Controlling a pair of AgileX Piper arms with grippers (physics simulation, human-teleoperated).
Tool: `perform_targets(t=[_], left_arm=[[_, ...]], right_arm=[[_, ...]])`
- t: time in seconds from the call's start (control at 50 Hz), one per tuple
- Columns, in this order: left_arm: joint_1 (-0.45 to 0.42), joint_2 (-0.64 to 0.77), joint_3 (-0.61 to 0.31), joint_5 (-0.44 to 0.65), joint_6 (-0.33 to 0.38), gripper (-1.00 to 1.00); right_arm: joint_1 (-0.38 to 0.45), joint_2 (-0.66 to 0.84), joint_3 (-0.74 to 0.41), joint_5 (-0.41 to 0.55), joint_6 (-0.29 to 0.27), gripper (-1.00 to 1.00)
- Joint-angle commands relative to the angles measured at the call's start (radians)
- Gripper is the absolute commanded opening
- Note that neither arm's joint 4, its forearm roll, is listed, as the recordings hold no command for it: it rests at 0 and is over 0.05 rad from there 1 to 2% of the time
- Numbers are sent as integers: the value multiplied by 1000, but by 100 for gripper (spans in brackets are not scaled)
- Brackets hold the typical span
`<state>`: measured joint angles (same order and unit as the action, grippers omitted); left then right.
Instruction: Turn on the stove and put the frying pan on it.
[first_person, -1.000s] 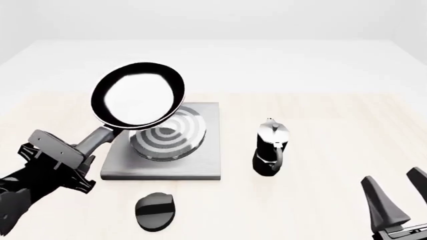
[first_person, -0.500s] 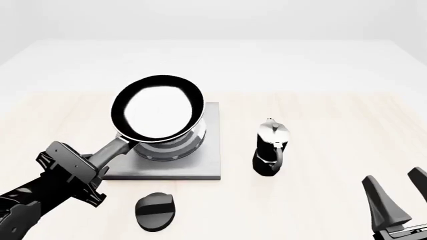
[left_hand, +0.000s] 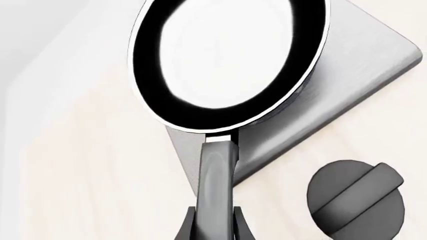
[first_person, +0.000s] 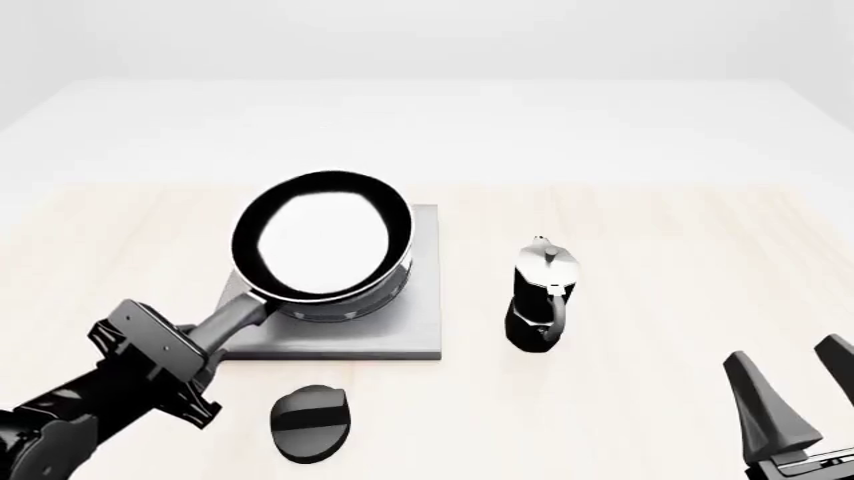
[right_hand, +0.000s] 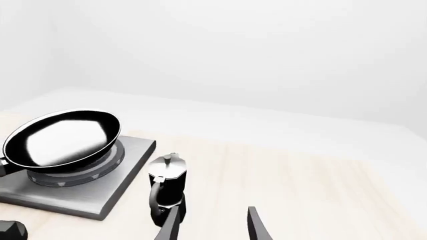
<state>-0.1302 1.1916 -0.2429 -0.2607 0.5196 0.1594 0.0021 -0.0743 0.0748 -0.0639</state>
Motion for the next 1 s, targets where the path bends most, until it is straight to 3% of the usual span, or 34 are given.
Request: perform_targets(t=[0.02, 0.5, 0.88, 0.9, 1.0], left_arm=[[-3, 15, -4, -45, 18, -100], [-8, 95, 30, -133, 29, -100], [-10, 95, 27, -131, 21, -100], [-10, 88, 20, -120, 17, 100], [-11, 72, 8, -99, 10, 100]], right_arm=[[1, 0, 2, -1, 0, 100], [4, 1, 10, -9, 2, 100], [3, 1, 13, -12, 2, 100], [3, 1, 14, -13, 2, 100], [3, 1, 14, -13, 3, 100]])
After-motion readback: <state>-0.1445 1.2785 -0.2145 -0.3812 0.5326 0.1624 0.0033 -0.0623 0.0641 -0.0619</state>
